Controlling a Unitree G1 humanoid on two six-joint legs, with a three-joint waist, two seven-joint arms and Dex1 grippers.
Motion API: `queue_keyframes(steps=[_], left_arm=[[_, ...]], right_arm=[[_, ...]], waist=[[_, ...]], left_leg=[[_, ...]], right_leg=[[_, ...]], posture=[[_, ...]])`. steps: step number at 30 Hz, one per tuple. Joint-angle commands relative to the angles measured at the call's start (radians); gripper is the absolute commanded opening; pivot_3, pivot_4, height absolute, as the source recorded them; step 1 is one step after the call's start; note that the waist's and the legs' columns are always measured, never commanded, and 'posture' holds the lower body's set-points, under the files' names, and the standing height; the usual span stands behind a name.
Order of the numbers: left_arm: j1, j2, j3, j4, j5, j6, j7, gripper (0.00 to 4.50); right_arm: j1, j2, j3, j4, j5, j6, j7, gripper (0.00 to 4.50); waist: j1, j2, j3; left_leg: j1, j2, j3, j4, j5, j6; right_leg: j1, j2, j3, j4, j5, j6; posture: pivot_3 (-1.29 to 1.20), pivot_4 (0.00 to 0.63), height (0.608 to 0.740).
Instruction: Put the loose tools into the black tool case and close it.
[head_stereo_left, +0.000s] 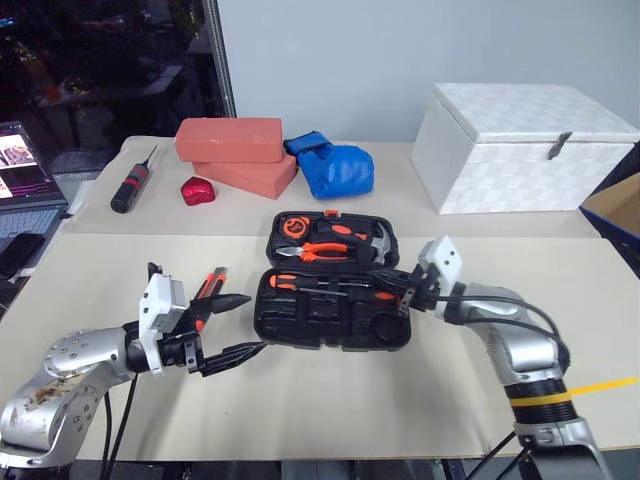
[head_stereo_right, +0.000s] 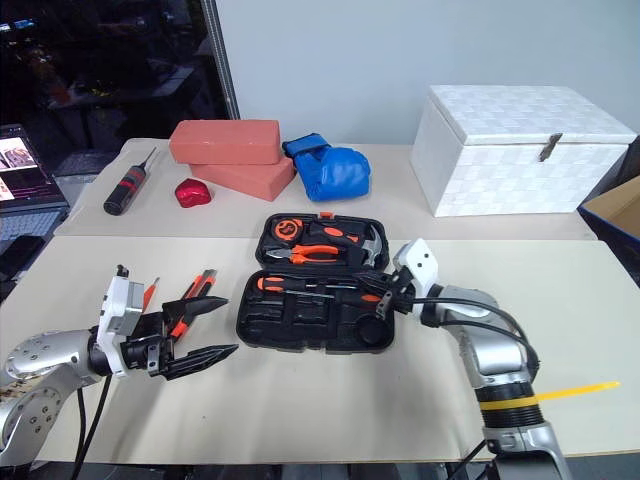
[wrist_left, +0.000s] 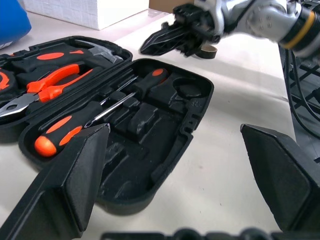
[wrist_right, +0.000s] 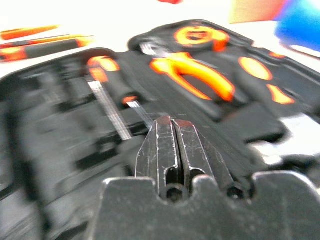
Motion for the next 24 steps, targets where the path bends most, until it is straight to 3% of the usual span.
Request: queue_keyframes(steps=[1,5,8,12,15,18,20,24], left_arm=[[-0.010,-0.009,-0.004,-0.004,0.011,-0.032,0.007,4.50],[-0.005,-0.011,0.003,0.009,0.026,-0.046,0.011,4.50],[0.028,-0.019,0.017,0.018,0.057,-0.072,0.039,4.50],[0.064,-0.044,0.046,0.039,0.084,-0.103,0.090,4.50],[0.121,-0.070,0.088,-0.018,0.070,-0.078,0.161,4.50],[0.143,-0.064,0.111,-0.027,0.067,-0.079,0.169,4.50],[0.151,-0.066,0.119,-0.028,0.062,-0.078,0.173,4.50],[0.183,-0.071,0.130,-0.069,0.051,-0.070,0.188,4.50]], right_arm=[[-0.012,-0.062,0.162,0.026,-0.179,-0.046,0.001,0.02],[-0.012,-0.139,0.276,0.030,-0.261,-0.080,0.083,0.02],[-0.036,-0.190,0.332,0.039,-0.361,-0.218,0.087,0.02],[-0.063,-0.163,0.318,0.063,-0.405,-0.280,0.018,0.02],[-0.063,-0.137,0.242,-0.009,-0.336,-0.302,0.000,0.02],[-0.082,-0.099,0.205,-0.082,-0.245,-0.205,0.043,0.02],[-0.109,-0.028,0.170,-0.122,-0.147,-0.030,0.037,0.02],[-0.082,0.010,0.205,-0.137,-0.166,0.047,0.012,0.02]], waist=[[0.000,0.000,0.000],[0.004,-0.001,-0.002],[0.007,-0.001,-0.002],[0.007,-0.003,-0.003],[0.004,-0.004,-0.003],[0.000,-0.004,-0.002],[0.000,-0.004,-0.002],[0.003,-0.003,-0.002]], left_leg=[[0.000,0.000,0.000,0.000,0.000,0.000],[0.003,0.000,0.000,0.000,0.000,0.000],[0.008,0.000,-0.001,0.000,0.000,0.000],[0.008,0.000,-0.001,-0.002,-0.001,0.000],[0.008,0.000,-0.001,-0.002,0.000,0.000],[0.008,0.000,-0.001,-0.002,0.000,0.000],[0.008,0.001,-0.001,-0.002,0.000,0.000],[0.008,0.001,-0.001,-0.002,0.000,0.000]], right_leg=[[0.000,0.000,0.000,0.000,0.000,0.000],[0.003,0.000,0.000,-0.001,0.000,0.000],[0.010,-0.001,-0.001,-0.003,-0.003,0.001],[0.011,-0.001,-0.001,-0.005,-0.004,0.001],[0.010,-0.001,-0.001,-0.004,-0.003,0.001],[0.009,-0.001,-0.001,-0.003,-0.003,0.001],[0.009,0.000,-0.001,-0.002,-0.003,0.000],[0.009,0.000,-0.001,-0.001,-0.002,-0.001]], posture=[[0.00,0.150,0.740],[0.00,0.150,0.740],[0.00,0.150,0.740],[0.00,0.150,0.740],[0.00,0.150,0.740],[0.00,0.150,0.740],[0.00,0.150,0.740],[0.00,0.150,0.740]])
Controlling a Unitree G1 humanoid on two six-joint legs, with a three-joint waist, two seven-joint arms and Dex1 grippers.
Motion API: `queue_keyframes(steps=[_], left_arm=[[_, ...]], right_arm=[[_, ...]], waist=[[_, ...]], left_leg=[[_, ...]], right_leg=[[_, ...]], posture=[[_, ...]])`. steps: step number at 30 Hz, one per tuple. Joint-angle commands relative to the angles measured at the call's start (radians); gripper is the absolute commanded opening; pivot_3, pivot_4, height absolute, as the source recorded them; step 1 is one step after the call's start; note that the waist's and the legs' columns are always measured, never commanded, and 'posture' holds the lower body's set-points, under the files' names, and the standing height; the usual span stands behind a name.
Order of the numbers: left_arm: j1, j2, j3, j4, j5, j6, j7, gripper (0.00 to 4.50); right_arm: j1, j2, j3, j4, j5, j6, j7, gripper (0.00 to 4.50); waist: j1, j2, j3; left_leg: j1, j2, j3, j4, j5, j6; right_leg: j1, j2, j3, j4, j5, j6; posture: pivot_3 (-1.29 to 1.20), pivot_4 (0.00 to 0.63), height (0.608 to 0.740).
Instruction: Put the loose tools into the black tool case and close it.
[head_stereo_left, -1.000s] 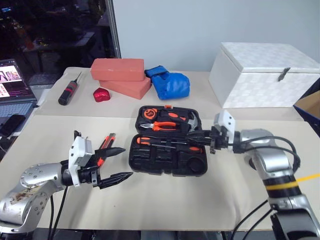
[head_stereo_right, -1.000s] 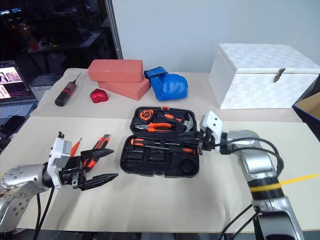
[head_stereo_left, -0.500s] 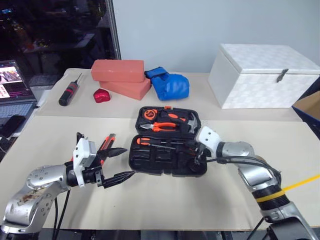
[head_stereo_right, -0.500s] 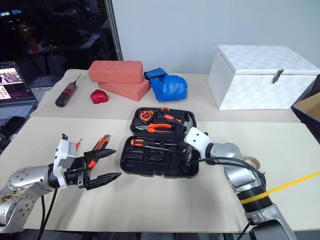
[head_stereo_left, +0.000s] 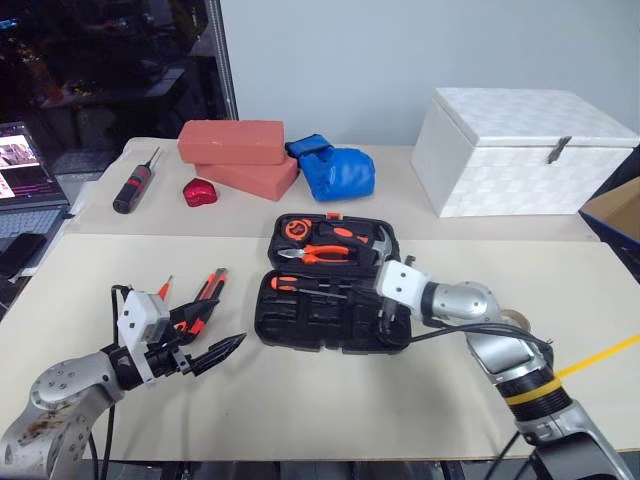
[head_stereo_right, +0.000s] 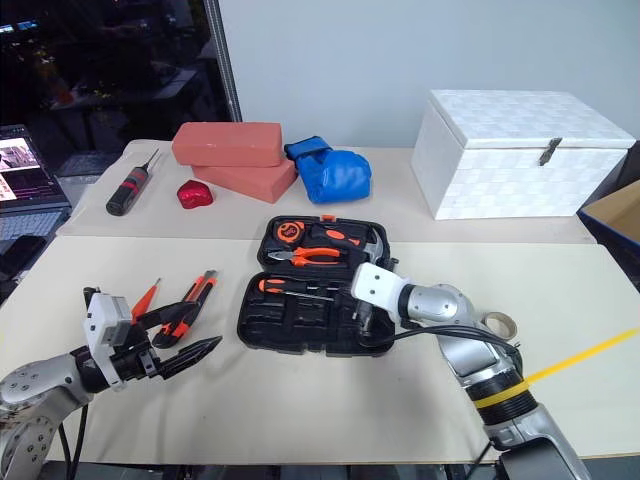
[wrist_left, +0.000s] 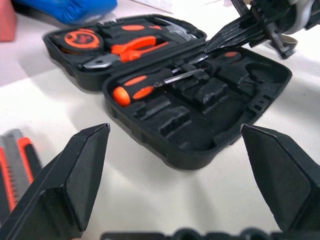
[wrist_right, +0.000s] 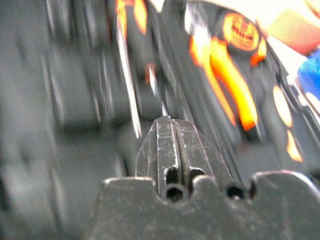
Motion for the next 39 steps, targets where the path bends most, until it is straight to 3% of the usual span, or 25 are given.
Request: queue_keyframes(steps=[1,8,12,17,20,22,25,28,29,30,33,39], left_arm=[[0.019,0.006,0.040,-0.053,-0.028,0.003,0.009,4.50],[0.069,0.078,0.074,-0.103,-0.123,0.047,-0.093,4.50],[0.048,0.112,0.078,-0.102,-0.152,0.058,-0.119,4.50],[0.020,0.117,0.054,-0.086,-0.136,0.057,-0.111,4.50],[0.018,0.104,0.062,-0.072,-0.114,0.056,-0.076,4.50],[0.011,0.089,0.073,-0.060,-0.106,0.069,-0.022,4.50],[-0.011,0.044,0.133,-0.022,-0.096,0.147,0.171,4.50],[-0.030,0.052,0.180,0.010,-0.108,0.260,0.291,4.50],[-0.046,0.054,0.191,0.026,-0.114,0.286,0.317,4.50],[-0.066,0.057,0.201,0.049,-0.111,0.312,0.346,4.50],[-0.133,0.079,0.204,0.138,-0.069,0.389,0.427,4.50],[-0.192,0.150,0.134,0.233,0.015,0.466,0.448,4.50]], right_arm=[[0.018,0.009,0.001,-0.031,-0.007,0.065,-0.037,0.02],[0.042,-0.018,0.007,-0.055,-0.035,0.145,-0.071,0.02],[0.042,-0.053,0.079,-0.016,-0.079,0.156,-0.040,0.02],[-0.008,-0.105,0.241,0.118,-0.222,-0.012,0.013,0.02],[-0.015,-0.112,0.239,0.148,-0.245,-0.082,0.006,0.02],[-0.007,-0.088,0.178,0.130,-0.201,-0.111,-0.015,0.02],[0.036,0.024,-0.066,-0.005,0.138,-0.103,0.022,0.02],[0.060,-0.008,-0.167,-0.121,0.370,0.066,0.148,0.02],[0.073,-0.025,-0.180,-0.147,0.390,0.063,0.163,0.59],[0.091,-0.048,-0.191,-0.179,0.413,0.059,0.189,0.71],[0.148,-0.132,-0.235,-0.281,0.522,0.109,0.267,1.77],[0.180,-0.191,-0.283,-0.347,0.558,0.113,0.245,3.85]], waist=[[0.004,0.000,0.000],[0.002,0.000,0.001],[0.004,0.000,0.001],[0.002,-0.003,-0.001],[-0.001,-0.006,-0.003],[-0.001,-0.008,-0.004],[0.002,-0.011,-0.003],[0.001,-0.007,0.007],[0.002,-0.006,0.008],[0.002,-0.006,0.008],[0.009,-0.007,0.007],[-0.001,-0.007,0.008]], left_leg=[[0.000,0.000,0.000,0.000,0.000,0.000],[-0.003,0.000,0.003,-0.002,0.000,0.000],[-0.002,0.000,0.003,-0.006,0.000,0.000],[0.001,0.000,0.003,-0.007,0.000,0.000],[0.010,0.000,0.003,-0.008,0.000,-0.001],[0.012,0.000,0.003,-0.009,-0.004,-0.007],[0.011,0.000,0.003,-0.010,-0.004,-0.006],[0.006,0.000,0.002,-0.010,0.000,0.000],[0.006,0.000,0.002,-0.010,0.000,0.000],[0.006,0.000,0.002,-0.010,0.000,0.000],[0.006,0.000,0.000,-0.012,0.000,0.000],[0.004,0.000,0.001,-0.014,-0.001,-0.001]], right_leg=[[0.000,0.000,0.000,-0.001,0.000,0.000],[-0.003,-0.002,0.000,-0.002,0.000,0.000],[-0.005,-0.001,0.000,-0.002,-0.001,-0.001],[-0.003,-0.001,0.000,-0.003,-0.001,-0.001],[0.002,-0.002,0.000,-0.005,-0.002,-0.002],[0.002,-0.002,0.000,-0.006,-0.002,-0.003],[0.003,-0.002,0.000,-0.005,-0.002,-0.003],[0.000,-0.001,0.000,-0.001,0.000,-0.003],[0.000,-0.001,0.000,-0.001,0.000,-0.003],[0.000,-0.001,0.000,-0.001,0.000,-0.002],[0.001,-0.001,-0.002,-0.001,-0.004,0.000],[-0.001,-0.001,-0.002,-0.002,-0.007,0.001]], posture=[[0.00,0.150,0.740],[0.00,0.150,0.740],[0.00,0.150,0.740],[0.00,0.150,0.740],[0.00,0.150,0.740],[0.00,0.150,0.740],[0.00,0.150,0.740],[0.00,0.150,0.740],[0.00,0.150,0.740],[0.00,0.150,0.740],[0.00,0.150,0.740],[0.00,0.150,0.740]])
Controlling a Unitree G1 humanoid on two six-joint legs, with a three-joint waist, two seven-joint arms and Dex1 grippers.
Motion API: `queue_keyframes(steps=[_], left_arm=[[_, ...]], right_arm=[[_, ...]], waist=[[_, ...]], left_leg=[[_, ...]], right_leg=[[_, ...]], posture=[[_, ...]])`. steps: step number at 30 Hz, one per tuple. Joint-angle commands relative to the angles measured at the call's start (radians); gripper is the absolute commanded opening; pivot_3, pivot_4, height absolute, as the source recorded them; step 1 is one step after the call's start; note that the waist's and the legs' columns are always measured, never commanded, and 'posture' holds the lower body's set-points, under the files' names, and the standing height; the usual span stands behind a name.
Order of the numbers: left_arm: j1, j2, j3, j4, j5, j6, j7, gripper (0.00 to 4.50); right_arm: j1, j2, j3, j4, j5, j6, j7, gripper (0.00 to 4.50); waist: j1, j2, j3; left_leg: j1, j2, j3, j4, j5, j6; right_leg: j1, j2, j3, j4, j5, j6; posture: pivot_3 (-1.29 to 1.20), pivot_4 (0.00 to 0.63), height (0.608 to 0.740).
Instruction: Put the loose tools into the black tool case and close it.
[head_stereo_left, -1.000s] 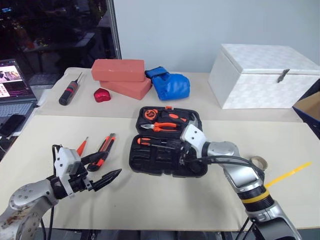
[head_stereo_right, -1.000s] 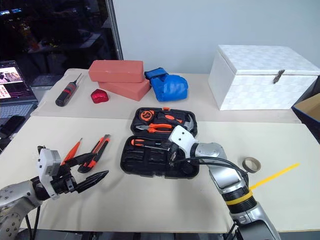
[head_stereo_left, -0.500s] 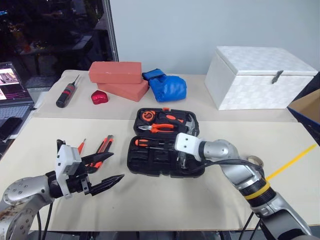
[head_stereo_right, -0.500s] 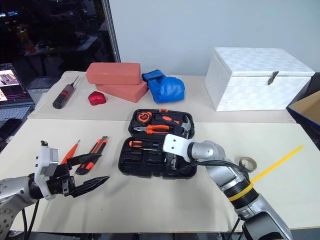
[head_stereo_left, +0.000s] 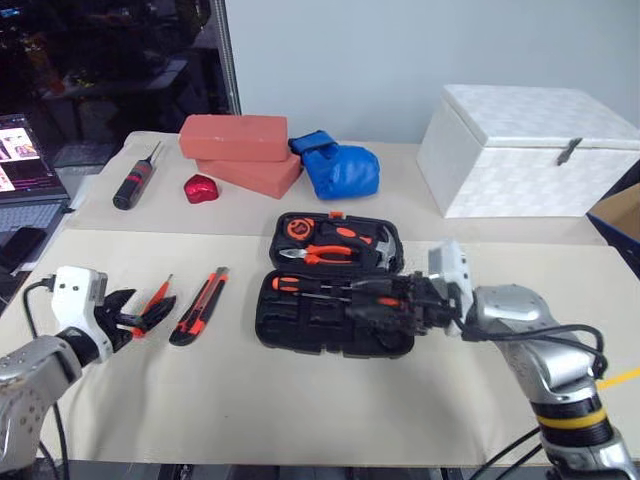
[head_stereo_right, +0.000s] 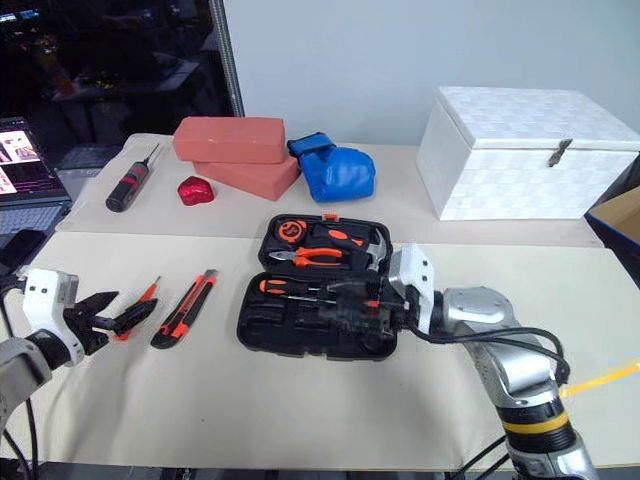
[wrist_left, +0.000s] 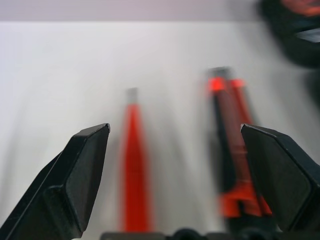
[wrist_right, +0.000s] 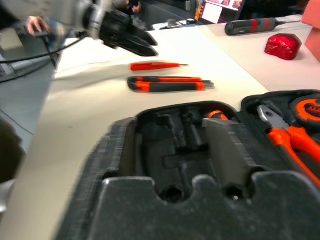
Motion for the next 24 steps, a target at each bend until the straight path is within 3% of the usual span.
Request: queue_keyframes(steps=[1,2,5,12,14,17,19,22,24], left_arm=[[-0.019,0.048,-0.039,0.032,0.053,0.041,-0.004,4.50],[-0.023,0.052,-0.052,0.045,0.065,0.049,-0.004,4.50],[-0.025,0.062,-0.080,0.065,0.082,0.065,-0.025,3.86],[-0.008,0.055,-0.068,0.053,0.099,-0.014,-0.122,1.31],[-0.006,0.054,-0.005,0.010,0.039,-0.060,-0.210,0.64],[-0.015,0.089,0.042,-0.038,-0.041,-0.077,-0.342,0.48],[-0.039,0.171,-0.005,-0.085,-0.059,-0.104,-0.486,0.48],[-0.146,0.249,-0.148,-0.128,-0.060,-0.142,-0.629,0.48],[-0.264,0.257,-0.321,-0.106,0.053,-0.232,-0.690,0.48]], right_arm=[[0.002,-0.020,-0.060,-0.067,0.037,-0.009,-0.022,4.20],[0.011,-0.029,-0.071,-0.075,0.043,-0.011,-0.021,4.44],[0.045,-0.046,-0.082,-0.083,0.021,-0.030,-0.029,4.50],[0.094,-0.047,-0.104,-0.100,0.016,-0.075,-0.060,4.50],[0.127,-0.039,-0.125,-0.107,0.017,-0.115,-0.061,4.50],[0.177,-0.049,-0.158,-0.117,0.011,-0.175,-0.041,4.50],[0.229,-0.071,-0.200,-0.137,0.022,-0.197,-0.025,4.50],[0.300,-0.106,-0.277,-0.173,0.048,-0.201,-0.015,4.50],[0.346,-0.134,-0.328,-0.190,0.051,-0.193,-0.016,4.50]], waist=[[-0.001,0.000,0.000],[-0.001,0.000,0.000],[0.002,0.000,0.000],[0.004,0.000,0.000],[0.004,0.000,0.000],[0.008,-0.002,0.000],[0.010,-0.002,0.000],[0.031,-0.001,0.000],[0.035,0.001,0.000]], left_leg=[[0.000,0.000,0.000,0.000,0.000,0.000],[0.000,0.000,0.000,0.000,0.000,0.000],[0.000,0.000,0.000,0.000,0.000,0.000],[-0.001,0.000,0.001,0.000,0.000,-0.001],[-0.001,0.000,0.001,0.000,0.000,-0.001],[-0.005,0.000,0.000,0.000,0.000,-0.001],[-0.007,0.000,0.001,0.000,0.000,-0.001],[-0.010,-0.001,0.001,0.000,0.000,-0.001],[-0.010,-0.001,0.002,0.001,0.000,-0.001]], right_leg=[[0.000,0.000,0.000,0.000,0.000,0.000],[0.000,0.000,0.000,0.000,0.000,-0.001],[0.000,0.000,0.000,0.000,0.000,-0.001],[-0.001,-0.001,0.000,-0.001,-0.001,-0.001],[-0.001,-0.001,0.000,-0.001,-0.001,-0.002],[-0.005,-0.001,0.000,-0.001,-0.001,-0.002],[-0.006,-0.001,0.000,-0.001,-0.001,-0.002],[-0.009,-0.001,0.000,-0.001,-0.001,-0.002],[-0.008,-0.002,0.001,-0.001,-0.001,-0.002]], posture=[[0.00,0.150,0.740],[0.00,0.150,0.740],[0.00,0.150,0.740],[0.00,0.150,0.740],[0.00,0.150,0.740],[0.00,0.150,0.740],[0.00,0.150,0.740],[0.00,0.150,0.740],[0.00,0.150,0.740]])
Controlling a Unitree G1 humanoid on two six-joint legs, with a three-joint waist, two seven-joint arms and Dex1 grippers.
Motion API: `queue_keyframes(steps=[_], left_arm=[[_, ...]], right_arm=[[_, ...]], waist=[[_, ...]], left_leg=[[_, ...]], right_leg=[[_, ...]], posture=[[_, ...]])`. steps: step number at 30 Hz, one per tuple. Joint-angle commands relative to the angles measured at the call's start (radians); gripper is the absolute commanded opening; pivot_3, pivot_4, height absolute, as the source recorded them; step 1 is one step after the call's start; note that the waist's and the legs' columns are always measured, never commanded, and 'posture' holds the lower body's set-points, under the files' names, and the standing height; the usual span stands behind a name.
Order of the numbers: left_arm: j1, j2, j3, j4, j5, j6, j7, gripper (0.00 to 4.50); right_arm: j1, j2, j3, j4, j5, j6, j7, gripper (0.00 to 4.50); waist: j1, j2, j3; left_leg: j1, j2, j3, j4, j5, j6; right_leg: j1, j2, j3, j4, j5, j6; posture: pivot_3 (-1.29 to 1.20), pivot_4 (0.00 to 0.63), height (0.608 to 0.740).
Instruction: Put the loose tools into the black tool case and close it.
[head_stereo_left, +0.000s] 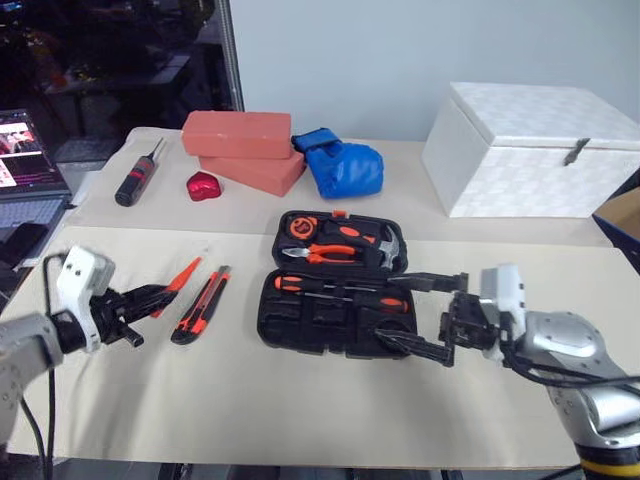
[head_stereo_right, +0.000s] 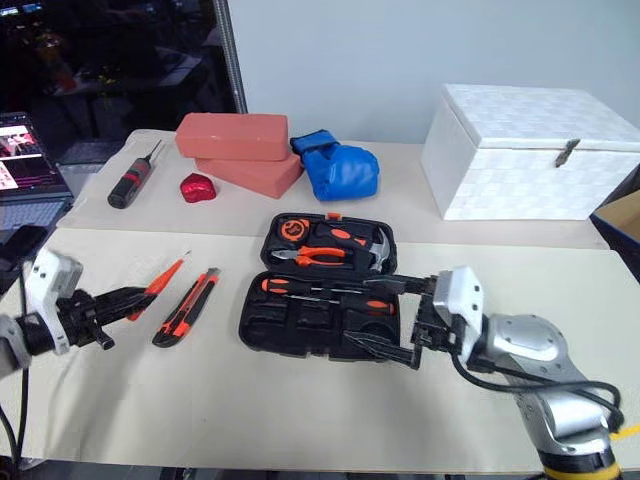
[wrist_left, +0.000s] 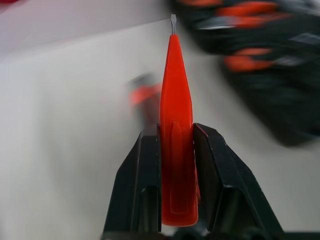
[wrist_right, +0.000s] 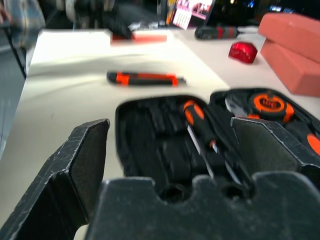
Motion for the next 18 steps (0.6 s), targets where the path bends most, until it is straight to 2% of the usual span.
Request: queue_keyframes(steps=[1,2,7,12,18], left_arm=[[-0.215,-0.019,-0.312,0.029,0.163,-0.139,-0.121,0.48],[-0.294,-0.052,-0.400,0.062,0.219,-0.167,-0.137,0.48],[-0.546,-0.209,-0.676,0.303,0.443,-0.278,-0.179,0.48],[-0.654,-0.314,-0.780,0.483,0.551,-0.379,-0.229,0.48],[-0.675,-0.371,-0.808,0.552,0.606,-0.406,-0.270,0.48]], right_arm=[[0.080,-0.050,-0.133,-0.072,0.028,-0.014,0.005,4.50],[0.112,-0.060,-0.161,-0.083,0.028,-0.009,0.007,4.50],[0.188,-0.083,-0.240,-0.128,0.036,0.013,-0.022,4.50],[0.227,-0.092,-0.267,-0.170,0.039,0.031,-0.060,4.50],[0.259,-0.091,-0.279,-0.203,0.038,0.047,-0.098,4.50]], waist=[[0.005,0.002,-0.001],[0.010,0.002,-0.001],[0.009,0.002,-0.001],[-0.005,0.001,-0.001],[-0.001,0.001,-0.001]], left_leg=[[0.000,0.000,0.001,0.001,0.000,0.000],[0.001,-0.001,0.001,0.001,0.000,0.000],[0.001,-0.001,-0.001,0.003,0.001,0.001],[0.000,-0.001,-0.002,0.004,0.001,0.001],[-0.002,-0.002,-0.004,0.004,0.001,0.001]], right_leg=[[0.001,0.000,0.000,0.000,0.000,0.000],[0.001,0.000,0.000,0.000,0.000,0.000],[0.003,0.002,0.001,0.001,0.003,0.005],[0.004,0.002,0.001,0.001,0.005,0.009],[0.004,0.002,0.001,0.001,0.004,0.010]], posture=[[0.00,0.150,0.740],[0.00,0.150,0.740],[0.00,0.150,0.740],[0.00,0.150,0.740],[0.00,0.150,0.740]])
